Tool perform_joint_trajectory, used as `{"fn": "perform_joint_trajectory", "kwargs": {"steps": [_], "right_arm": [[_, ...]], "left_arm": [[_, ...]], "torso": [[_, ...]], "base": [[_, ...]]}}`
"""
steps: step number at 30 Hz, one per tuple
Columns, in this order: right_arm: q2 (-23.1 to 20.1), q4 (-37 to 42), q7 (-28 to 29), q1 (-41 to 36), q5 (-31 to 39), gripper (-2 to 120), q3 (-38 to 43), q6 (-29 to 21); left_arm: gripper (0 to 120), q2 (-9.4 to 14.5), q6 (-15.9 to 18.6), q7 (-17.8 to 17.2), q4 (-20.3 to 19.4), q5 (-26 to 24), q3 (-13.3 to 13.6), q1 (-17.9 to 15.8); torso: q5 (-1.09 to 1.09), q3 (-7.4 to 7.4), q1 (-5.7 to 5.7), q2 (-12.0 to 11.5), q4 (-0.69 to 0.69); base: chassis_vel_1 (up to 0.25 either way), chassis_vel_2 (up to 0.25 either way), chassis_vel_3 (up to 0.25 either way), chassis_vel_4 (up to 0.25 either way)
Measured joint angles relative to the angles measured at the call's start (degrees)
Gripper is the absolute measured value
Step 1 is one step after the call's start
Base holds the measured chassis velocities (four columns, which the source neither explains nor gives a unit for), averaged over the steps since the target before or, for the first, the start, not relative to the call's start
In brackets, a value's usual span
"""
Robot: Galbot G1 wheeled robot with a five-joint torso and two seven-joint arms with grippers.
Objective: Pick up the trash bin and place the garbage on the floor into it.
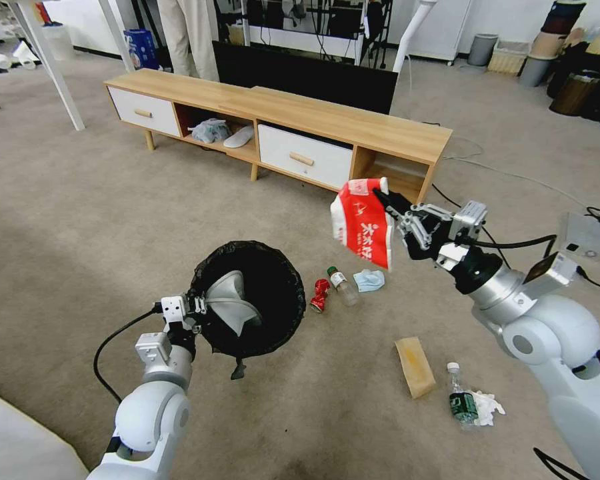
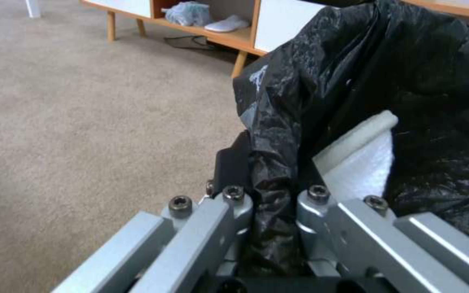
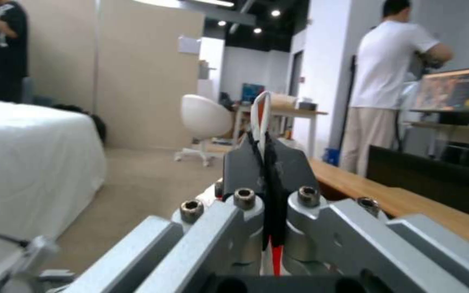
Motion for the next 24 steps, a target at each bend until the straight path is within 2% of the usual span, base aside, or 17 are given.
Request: {"fn": "perform_joint_trajectory", "kwargs": {"steps": [4, 6, 10, 12, 16, 18, 24], "right_arm": [[-0.1, -0.7, -1.1, 0.8, -0.7, 0, -1.6, 0.4], [-0.2, -1.3, -2.4, 1.2, -1.3, 0, -3.2, 0.6], [-0.3, -1.8, -3.1, 1.3, -1.9, 0, -4.4, 0.7], [-0.6, -2.3, -3.4, 1.5, -2.4, 0, -5.7, 0.8], [-0.8, -2.6, -3.4, 1.5, -2.6, 0, -6.3, 0.8], [-1.4, -3.7, -3.9, 1.2, -2.6, 0, -7.2, 0.8], [-2.1, -6.4, -5.0, 0.8, -3.5, 0, -8.7, 1.0]], "left_arm": [[4, 1.0, 0.0, 0.0, 0.8, 0.0, 1.0, -0.7], [4, 2.2, 0.0, 0.3, 1.5, 0.0, 2.5, -1.5], [4, 3.1, 0.0, 0.5, 2.1, -0.1, 4.2, -2.5], [4, 4.4, -0.1, 0.9, 3.0, -0.4, 6.9, -4.9], [4, 4.9, -0.1, 0.9, 3.6, -1.0, 8.4, -6.7], [4, 4.9, -0.2, 1.4, 4.5, -1.9, 10.3, -8.4], [4, 4.3, -0.2, 1.6, 5.6, -2.5, 13.7, -9.6]], "torso": [[-0.01, 0.0, 0.0, 0.0, 0.0], [0.0, 0.0, 0.0, 0.0, 0.0], [0.0, 0.0, 0.0, 0.0, 0.0], [0.0, 0.0, 0.0, 0.0, 0.0], [0.0, 0.0, 0.0, 0.0, -0.01], [0.0, 0.0, 0.0, 0.0, -0.01], [0.01, 0.0, 0.0, 0.0, -0.01]], "base": [[0.0, 0.0, 0.0, 0.0], [0.0, 0.0, 0.0, 0.0], [0.0, 0.0, 0.0, 0.0], [0.0, 0.0, 0.0, 0.0], [0.0, 0.0, 0.0, 0.0], [0.0, 0.0, 0.0, 0.0], [0.0, 0.0, 0.0, 0.0]]}}
